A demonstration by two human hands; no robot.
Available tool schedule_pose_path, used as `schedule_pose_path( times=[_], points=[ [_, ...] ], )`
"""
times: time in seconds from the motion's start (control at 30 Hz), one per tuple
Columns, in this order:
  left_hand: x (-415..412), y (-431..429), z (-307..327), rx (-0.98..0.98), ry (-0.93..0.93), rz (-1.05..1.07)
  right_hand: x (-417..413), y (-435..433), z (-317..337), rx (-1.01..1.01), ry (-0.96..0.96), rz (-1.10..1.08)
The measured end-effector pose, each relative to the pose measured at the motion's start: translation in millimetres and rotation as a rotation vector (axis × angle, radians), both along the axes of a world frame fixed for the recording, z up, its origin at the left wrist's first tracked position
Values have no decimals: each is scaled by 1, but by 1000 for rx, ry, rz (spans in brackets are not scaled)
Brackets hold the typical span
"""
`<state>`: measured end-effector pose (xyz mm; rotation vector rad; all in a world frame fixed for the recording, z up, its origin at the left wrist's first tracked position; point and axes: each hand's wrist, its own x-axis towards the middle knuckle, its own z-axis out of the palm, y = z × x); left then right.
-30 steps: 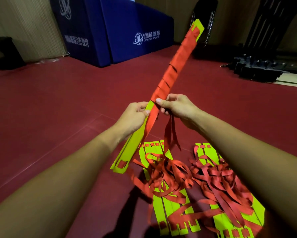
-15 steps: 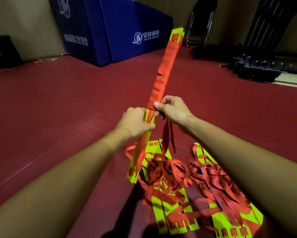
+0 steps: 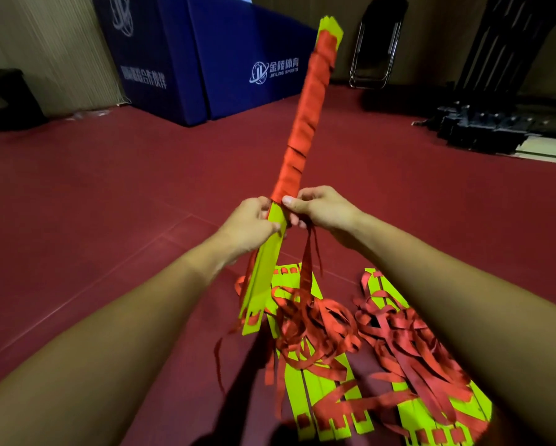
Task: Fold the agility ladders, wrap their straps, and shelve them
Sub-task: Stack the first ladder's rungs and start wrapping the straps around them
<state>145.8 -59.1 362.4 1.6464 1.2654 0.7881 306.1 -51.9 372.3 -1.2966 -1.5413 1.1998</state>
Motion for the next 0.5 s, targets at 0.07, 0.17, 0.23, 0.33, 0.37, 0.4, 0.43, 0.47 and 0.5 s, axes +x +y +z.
schedule_pose_path(
  times=[0.07,0.17,0.23,0.33,0.37,0.4,0.43,0.47,0.5],
  points=[
    [-1,1,-1,0,-58,1,1,1,0,10,19,-24],
    [-6,2,-1,55,-33,-6,3,2,-1,40,47,-90],
    [-8,3,-5,114,57,-34,4,4,-2,86,42,-159],
    [-12,5,-10,336,468,-92,3,6,-5,149,-29,-248],
    [-12,5,-11,373,555,-78,2,6,-6,154,-40,-269],
    [-11,2,-10,361,583,-59,2,7,-8,157,-39,-289],
    [-8,-1,-9,333,576,-31,1,6,-9,161,-36,-310],
    [-5,-4,-8,311,569,1,0,6,-9,165,-42,-332],
    [-2,-5,-8,308,582,13,0,7,-10,167,-60,-355]
  ],
)
